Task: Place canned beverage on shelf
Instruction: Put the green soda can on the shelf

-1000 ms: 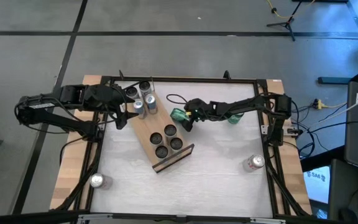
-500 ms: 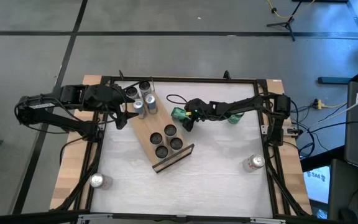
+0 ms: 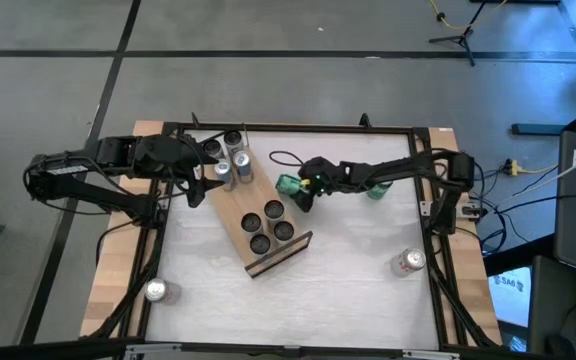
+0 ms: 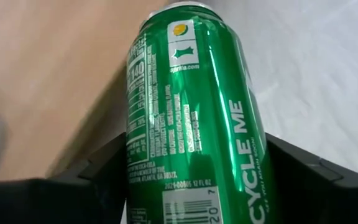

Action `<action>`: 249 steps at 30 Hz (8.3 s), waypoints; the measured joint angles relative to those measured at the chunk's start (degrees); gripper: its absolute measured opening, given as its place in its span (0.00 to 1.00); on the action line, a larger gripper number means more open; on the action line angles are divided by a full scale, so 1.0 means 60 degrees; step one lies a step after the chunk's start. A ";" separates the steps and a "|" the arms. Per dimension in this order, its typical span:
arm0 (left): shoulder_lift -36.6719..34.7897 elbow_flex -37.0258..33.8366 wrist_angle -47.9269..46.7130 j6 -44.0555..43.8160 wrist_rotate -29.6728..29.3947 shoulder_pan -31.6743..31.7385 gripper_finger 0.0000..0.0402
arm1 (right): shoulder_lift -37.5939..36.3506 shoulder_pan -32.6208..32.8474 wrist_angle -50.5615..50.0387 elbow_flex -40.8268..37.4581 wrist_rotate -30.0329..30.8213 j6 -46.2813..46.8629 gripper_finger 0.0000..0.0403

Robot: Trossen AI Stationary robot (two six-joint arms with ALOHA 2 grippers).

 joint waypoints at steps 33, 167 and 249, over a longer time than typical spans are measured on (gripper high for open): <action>0.0933 0.0000 0.4654 0.2238 -0.0475 -0.0004 0.74 | -0.3618 -0.0839 0.1273 0.0018 -0.3804 0.0197 0.74; 0.5009 0.0004 0.7238 0.5510 0.2235 -0.0390 0.99 | -0.3593 -0.0599 0.1616 0.0025 -0.8692 0.4568 0.75; 0.5002 -0.0011 0.8852 0.6502 0.1763 -0.1206 0.72 | -0.3618 -0.0596 0.3116 0.0033 -0.9803 0.8193 0.89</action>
